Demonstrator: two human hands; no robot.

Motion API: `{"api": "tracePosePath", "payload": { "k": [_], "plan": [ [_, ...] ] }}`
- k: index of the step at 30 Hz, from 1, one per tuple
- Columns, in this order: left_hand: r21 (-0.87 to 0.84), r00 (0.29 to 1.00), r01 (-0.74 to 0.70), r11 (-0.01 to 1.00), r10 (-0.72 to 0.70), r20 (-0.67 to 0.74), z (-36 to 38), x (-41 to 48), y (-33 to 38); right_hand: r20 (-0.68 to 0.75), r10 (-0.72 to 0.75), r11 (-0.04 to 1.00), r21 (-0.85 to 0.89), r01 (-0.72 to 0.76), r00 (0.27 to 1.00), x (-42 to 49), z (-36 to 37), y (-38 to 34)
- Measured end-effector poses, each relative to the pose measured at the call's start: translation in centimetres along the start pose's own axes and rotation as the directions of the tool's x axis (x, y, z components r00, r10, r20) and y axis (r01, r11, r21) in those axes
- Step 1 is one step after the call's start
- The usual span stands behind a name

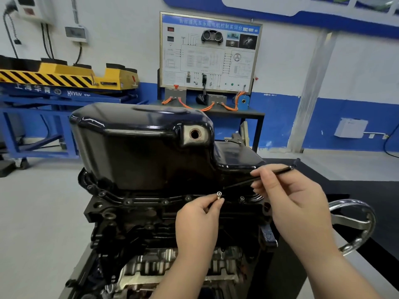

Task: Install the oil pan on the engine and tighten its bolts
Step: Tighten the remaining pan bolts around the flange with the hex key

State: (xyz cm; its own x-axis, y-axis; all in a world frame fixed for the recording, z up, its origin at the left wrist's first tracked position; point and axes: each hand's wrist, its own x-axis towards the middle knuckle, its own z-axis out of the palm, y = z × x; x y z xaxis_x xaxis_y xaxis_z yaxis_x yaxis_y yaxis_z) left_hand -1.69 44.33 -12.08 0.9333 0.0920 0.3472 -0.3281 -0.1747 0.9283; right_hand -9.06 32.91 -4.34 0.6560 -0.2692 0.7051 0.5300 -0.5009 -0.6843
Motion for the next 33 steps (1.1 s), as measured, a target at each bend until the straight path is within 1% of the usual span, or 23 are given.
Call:
{"api": "tracePosePath", "payload": {
  "k": [3,5,14,18,22,24,30,33],
  "plan": [
    [0.014,1.0,-0.019,1.0,0.019,-0.003,0.3,0.1,-0.1,0.035,0.014,0.997,-0.079,-0.011,0.999,0.3,0.2,1.1],
    [0.017,1.0,-0.013,1.0,0.013,-0.005,0.4,0.2,-0.1,0.053,0.015,0.995,-0.097,-0.01,0.998,0.3,0.3,1.7],
    [0.004,1.0,0.019,1.0,-0.019,-0.007,0.9,0.2,-0.3,0.06,-0.018,0.998,-0.062,0.022,0.998,0.6,0.2,2.1],
    [0.003,1.0,0.015,1.0,-0.015,0.006,0.8,0.2,-0.3,0.082,-0.023,0.992,-0.121,0.033,0.996,0.9,0.5,2.2],
    [-0.007,1.0,0.008,1.0,-0.008,0.009,0.8,0.1,-0.3,0.108,-0.09,0.975,-0.192,0.109,0.99,1.2,0.5,2.0],
    [-0.021,1.0,0.015,1.0,-0.015,0.008,0.8,0.1,-0.3,0.127,-0.084,0.972,-0.209,0.11,0.988,1.6,0.7,1.9],
    [-0.083,0.997,0.072,0.994,-0.069,0.037,0.8,0.4,-0.3,0.174,-0.063,0.977,-0.191,0.096,0.983,2.5,0.9,1.5],
    [-0.093,0.996,0.076,0.993,-0.072,0.05,0.7,0.6,-0.3,0.181,-0.073,0.979,-0.174,0.105,0.981,2.2,1.1,1.6]
  ]
}}
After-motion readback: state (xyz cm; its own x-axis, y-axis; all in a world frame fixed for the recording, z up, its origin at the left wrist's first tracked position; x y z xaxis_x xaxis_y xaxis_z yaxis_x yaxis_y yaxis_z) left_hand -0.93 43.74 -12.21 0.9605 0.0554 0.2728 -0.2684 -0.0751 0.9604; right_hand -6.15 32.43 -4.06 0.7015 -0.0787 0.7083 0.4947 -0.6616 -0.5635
